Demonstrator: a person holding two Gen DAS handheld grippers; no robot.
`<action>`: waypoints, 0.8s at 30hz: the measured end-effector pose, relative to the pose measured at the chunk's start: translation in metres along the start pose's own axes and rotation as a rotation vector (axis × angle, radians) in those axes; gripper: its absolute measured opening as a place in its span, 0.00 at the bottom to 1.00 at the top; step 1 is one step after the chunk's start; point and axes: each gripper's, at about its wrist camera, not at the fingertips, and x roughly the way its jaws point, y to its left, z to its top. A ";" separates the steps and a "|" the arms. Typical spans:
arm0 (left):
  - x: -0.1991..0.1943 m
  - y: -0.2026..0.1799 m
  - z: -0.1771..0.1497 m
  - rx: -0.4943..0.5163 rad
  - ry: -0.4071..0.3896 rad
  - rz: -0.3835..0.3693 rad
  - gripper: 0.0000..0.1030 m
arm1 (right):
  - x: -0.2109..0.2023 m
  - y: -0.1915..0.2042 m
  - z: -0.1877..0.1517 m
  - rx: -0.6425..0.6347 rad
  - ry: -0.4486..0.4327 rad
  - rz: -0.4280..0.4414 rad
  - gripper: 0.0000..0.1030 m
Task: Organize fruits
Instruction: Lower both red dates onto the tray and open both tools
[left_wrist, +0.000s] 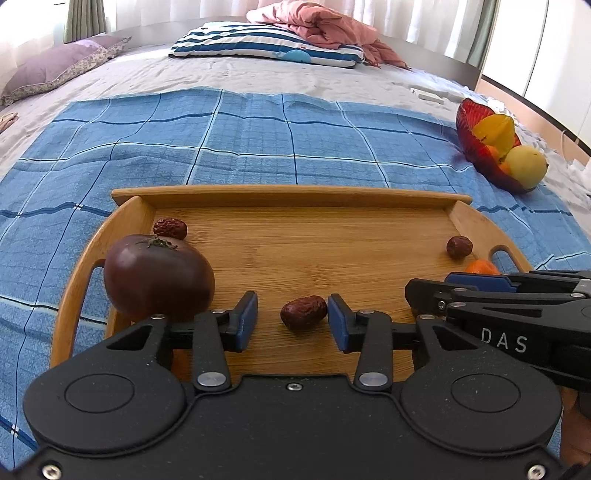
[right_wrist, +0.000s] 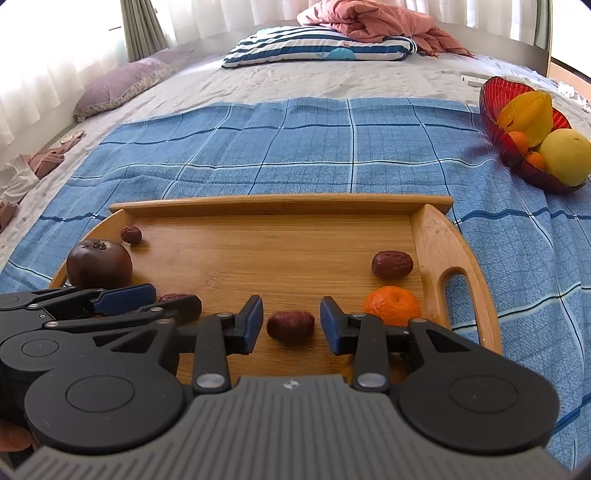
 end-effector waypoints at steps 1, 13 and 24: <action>0.000 0.000 0.000 -0.002 0.000 0.001 0.40 | 0.000 0.000 0.000 0.002 -0.002 0.002 0.53; -0.007 0.005 0.001 -0.024 -0.014 0.009 0.54 | -0.008 -0.007 -0.002 0.028 -0.034 0.024 0.61; -0.019 0.009 0.001 -0.048 -0.030 0.001 0.65 | -0.019 -0.012 -0.007 0.055 -0.083 0.047 0.69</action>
